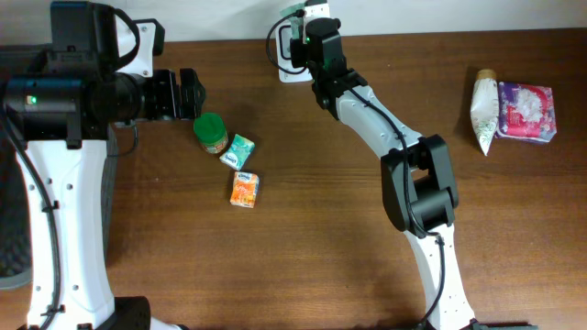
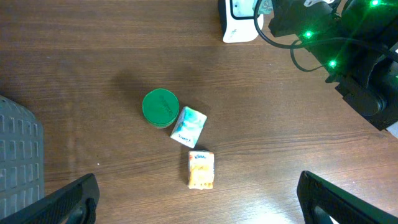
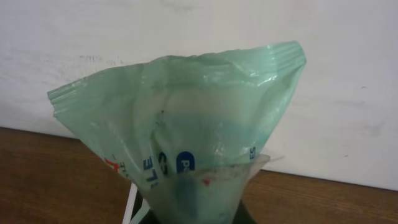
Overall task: Scan the item barcode
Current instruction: 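Hold the green wipes pack up in front of the scanner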
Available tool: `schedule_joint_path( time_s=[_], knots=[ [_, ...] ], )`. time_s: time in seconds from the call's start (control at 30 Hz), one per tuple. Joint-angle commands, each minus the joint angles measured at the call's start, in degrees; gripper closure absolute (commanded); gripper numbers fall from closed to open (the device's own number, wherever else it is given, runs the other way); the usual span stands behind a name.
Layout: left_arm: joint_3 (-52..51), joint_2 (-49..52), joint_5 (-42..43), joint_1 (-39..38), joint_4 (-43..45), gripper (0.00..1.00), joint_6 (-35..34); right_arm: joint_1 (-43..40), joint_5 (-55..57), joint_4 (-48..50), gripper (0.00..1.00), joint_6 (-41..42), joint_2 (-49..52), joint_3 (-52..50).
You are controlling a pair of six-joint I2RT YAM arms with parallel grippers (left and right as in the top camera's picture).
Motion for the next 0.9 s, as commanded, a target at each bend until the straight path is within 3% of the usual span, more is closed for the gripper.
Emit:
schedule_joint_path(
  time_s=[0.0,0.1,0.37,0.73,0.87],
  knots=[
    [0.3,0.1,0.2,0.1,0.1,0.01,-0.4,0.3,-0.4,0.4,0.96,-0.5,-5.5,0.9],
    [0.3,0.1,0.2,0.1,0.1,0.01,-0.4,0.3,-5.0,-1.2,0.96,-0.5,-5.7,0.9],
    [0.3,0.1,0.2,0.1,0.1,0.01,-0.4,0.3,-4.8,-0.8,0.96,-0.5,1.1,0.9],
    [0.3,0.1,0.2,0.1,0.1,0.01,-0.4,0.2,-4.8,0.2,0.96,-0.5,-4.9,1.2],
    [0.3,0.1,0.2,0.1,0.1,0.01,-0.4,0.2,-4.8,-3.1,0.96,-0.5,-1.4,1.2]
  ],
)
